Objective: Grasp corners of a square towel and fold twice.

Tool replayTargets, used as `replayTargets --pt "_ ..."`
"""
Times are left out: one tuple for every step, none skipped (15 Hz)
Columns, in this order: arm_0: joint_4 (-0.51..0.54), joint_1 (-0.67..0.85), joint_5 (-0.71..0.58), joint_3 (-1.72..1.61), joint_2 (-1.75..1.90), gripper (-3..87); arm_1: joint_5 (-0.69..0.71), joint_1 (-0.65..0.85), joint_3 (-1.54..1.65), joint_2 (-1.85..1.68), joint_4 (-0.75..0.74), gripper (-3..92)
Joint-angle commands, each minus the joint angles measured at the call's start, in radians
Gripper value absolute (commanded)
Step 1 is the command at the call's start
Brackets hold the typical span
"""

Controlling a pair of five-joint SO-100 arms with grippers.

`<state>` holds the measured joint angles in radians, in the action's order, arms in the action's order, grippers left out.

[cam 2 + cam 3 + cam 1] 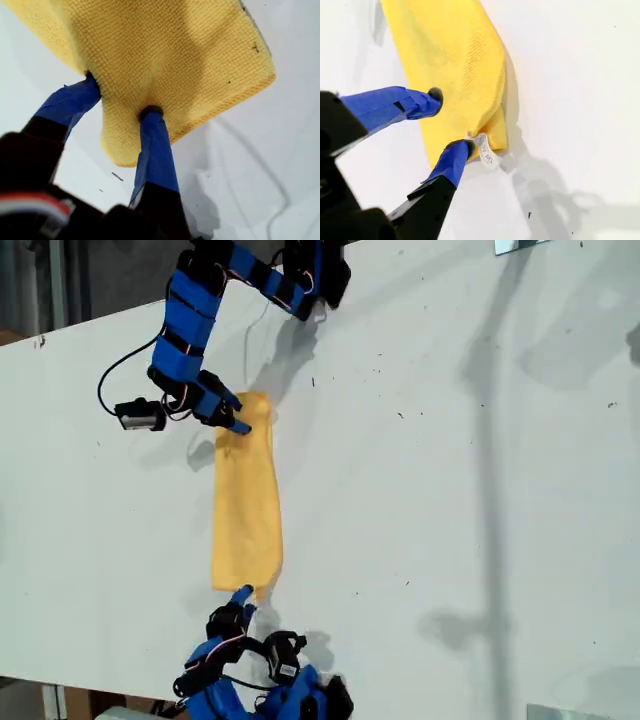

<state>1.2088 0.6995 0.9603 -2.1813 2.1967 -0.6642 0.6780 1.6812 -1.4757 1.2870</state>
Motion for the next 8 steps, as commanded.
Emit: replayTargets --pt "0.046 0.167 -0.083 -0.002 0.051 13.7 -0.008 0.012 -0.009 -0.078 -0.015 20.7" --pt "0.009 0.210 -0.098 -0.060 0.101 13.7 -0.012 0.020 0.008 -0.078 -0.015 20.7" --pt "-0.060 0.207 -0.081 -0.144 0.141 13.7 -0.014 0.041 0.037 -0.078 -0.025 20.8" --pt "-0.133 0.196 -0.044 -0.245 0.173 13.7 -0.011 0.075 0.069 -0.078 -0.040 21.6" --pt "-0.206 0.196 -0.012 -0.360 0.238 13.7 0.000 0.101 0.086 -0.077 -0.048 22.8" --pt "-0.244 0.201 0.012 -0.468 0.325 13.7 0.018 0.121 0.080 -0.078 -0.038 26.4" --pt "-0.259 0.204 0.026 -0.554 0.410 13.7 0.029 0.137 0.058 -0.100 -0.008 30.9" --pt "-0.267 0.204 0.032 -0.623 0.485 13.7 0.037 0.140 0.026 -0.132 0.034 32.8"
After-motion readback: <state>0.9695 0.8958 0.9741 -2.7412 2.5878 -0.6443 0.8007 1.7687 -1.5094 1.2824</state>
